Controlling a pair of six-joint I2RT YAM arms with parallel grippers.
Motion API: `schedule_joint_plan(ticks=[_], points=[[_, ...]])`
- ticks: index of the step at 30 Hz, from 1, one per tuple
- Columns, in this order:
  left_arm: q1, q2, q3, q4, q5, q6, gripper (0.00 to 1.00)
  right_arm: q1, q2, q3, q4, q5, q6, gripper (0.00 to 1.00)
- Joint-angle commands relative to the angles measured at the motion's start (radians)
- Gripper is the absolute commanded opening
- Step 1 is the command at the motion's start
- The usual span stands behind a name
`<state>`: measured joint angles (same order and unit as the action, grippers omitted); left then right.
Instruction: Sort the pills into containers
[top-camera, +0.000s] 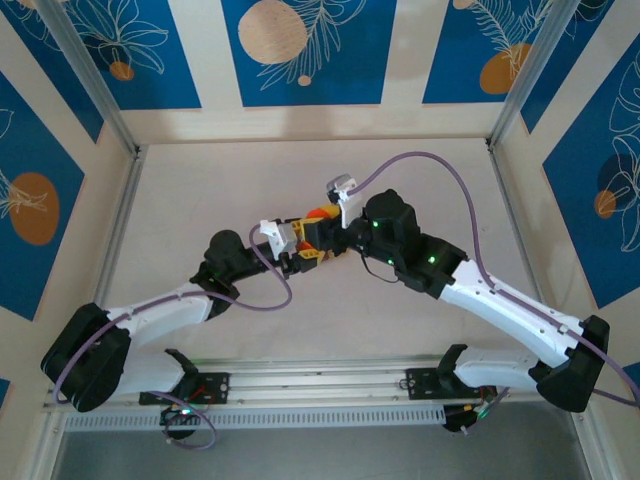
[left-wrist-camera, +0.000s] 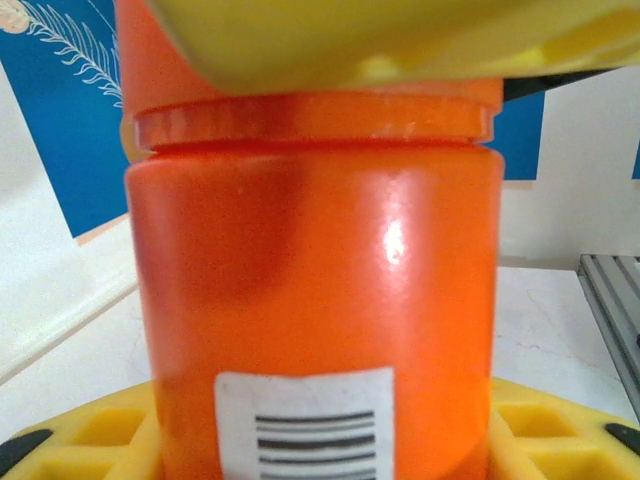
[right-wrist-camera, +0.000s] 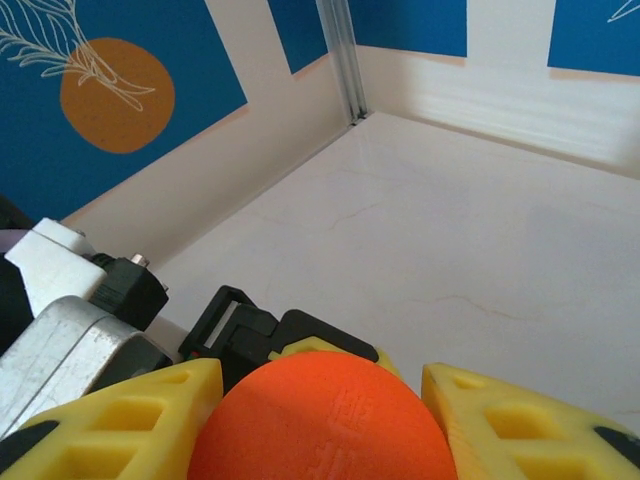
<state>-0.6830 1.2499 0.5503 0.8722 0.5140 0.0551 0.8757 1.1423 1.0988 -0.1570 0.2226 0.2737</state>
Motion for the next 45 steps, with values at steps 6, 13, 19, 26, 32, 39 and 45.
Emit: schedule_joint_plan(ticks=[6, 13, 19, 26, 32, 39, 45], points=[[-0.006, -0.025, 0.003, 0.126, 0.132, -0.023, 0.00, -0.146, -0.064, -0.117, 0.109, -0.367, -0.248, 0.28], [-0.006, 0.006, 0.018, 0.184, 0.266, -0.072, 0.00, -0.349, -0.010, 0.013, -0.180, -0.961, -0.657, 0.26], [-0.007, 0.028, 0.030, 0.200, 0.326, -0.096, 0.00, -0.348, 0.086, 0.174, -0.362, -1.032, -0.869, 0.26], [-0.007, 0.044, 0.042, 0.187, 0.376, -0.097, 0.00, -0.302, 0.171, 0.369, -0.649, -1.046, -1.236, 0.23], [-0.007, 0.063, 0.050, 0.188, 0.401, -0.106, 0.00, -0.308, 0.246, 0.526, -0.784, -1.015, -1.286, 0.37], [-0.008, 0.066, 0.045, 0.184, 0.384, -0.097, 0.00, -0.320, 0.220, 0.505, -0.677, -0.984, -1.159, 0.71], [-0.008, 0.068, 0.042, 0.174, 0.339, -0.089, 0.00, -0.354, 0.157, 0.443, -0.551, -0.936, -0.964, 0.83]])
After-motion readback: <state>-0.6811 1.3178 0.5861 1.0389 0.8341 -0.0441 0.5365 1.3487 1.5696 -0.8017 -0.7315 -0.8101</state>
